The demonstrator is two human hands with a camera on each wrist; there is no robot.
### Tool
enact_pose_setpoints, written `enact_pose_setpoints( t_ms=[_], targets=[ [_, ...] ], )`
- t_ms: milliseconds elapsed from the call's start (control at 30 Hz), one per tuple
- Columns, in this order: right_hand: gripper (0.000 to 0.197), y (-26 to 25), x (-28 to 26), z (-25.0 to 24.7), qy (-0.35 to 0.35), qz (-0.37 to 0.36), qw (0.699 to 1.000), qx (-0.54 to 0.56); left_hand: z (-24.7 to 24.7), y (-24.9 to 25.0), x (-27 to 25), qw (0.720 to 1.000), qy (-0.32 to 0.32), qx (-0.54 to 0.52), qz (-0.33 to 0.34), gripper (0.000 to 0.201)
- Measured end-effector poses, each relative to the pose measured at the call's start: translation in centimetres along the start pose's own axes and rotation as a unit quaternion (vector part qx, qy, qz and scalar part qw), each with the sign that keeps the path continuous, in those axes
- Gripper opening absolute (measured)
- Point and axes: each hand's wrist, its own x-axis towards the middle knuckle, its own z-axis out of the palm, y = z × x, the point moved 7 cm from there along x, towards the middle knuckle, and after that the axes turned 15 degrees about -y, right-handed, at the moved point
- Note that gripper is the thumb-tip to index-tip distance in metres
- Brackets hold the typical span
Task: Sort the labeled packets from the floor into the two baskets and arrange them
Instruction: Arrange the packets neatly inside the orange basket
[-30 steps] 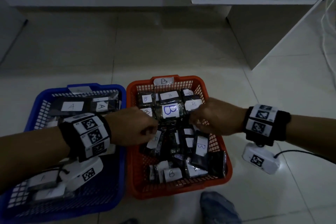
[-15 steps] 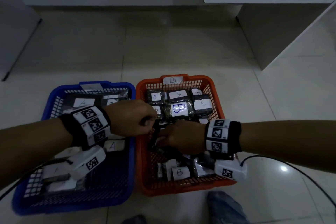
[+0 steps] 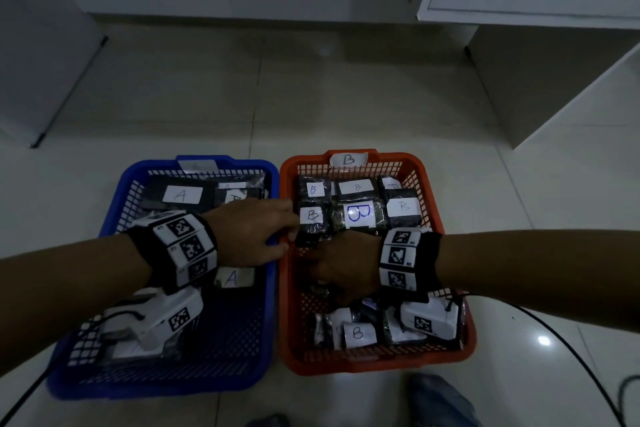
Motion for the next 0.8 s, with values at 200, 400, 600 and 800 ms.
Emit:
enact_pose_setpoints(
  t_ms=[200,400,600,800],
  targets=[
    [0.066,-0.3,-0.6,-1.5,0.069,-0.005,0.998,-0.007,-0.1,0.0,0.3,1.0,-0.009,0.003,-0.01,0.034],
    [0.045,-0.2,-1.7,-1.6,0.071,-0.037,0.996,0.043,-0.3,1.1,0.3,0.999,-0.004,0.053,0.008,0.052],
    [0.029,0.5,-3.3,-1.0,0.075,-0.097,0.984,0.131,-0.2,1.2,0.6,0.998,-0.014,0.065,-0.006,0.048],
    [0.029,-0.3,-3.3,-0.7,0.162,-0.139,0.958,0.19,-0.1,2.0,1.3,0.995,-0.024,0.096,-0.019,0.046]
  ],
)
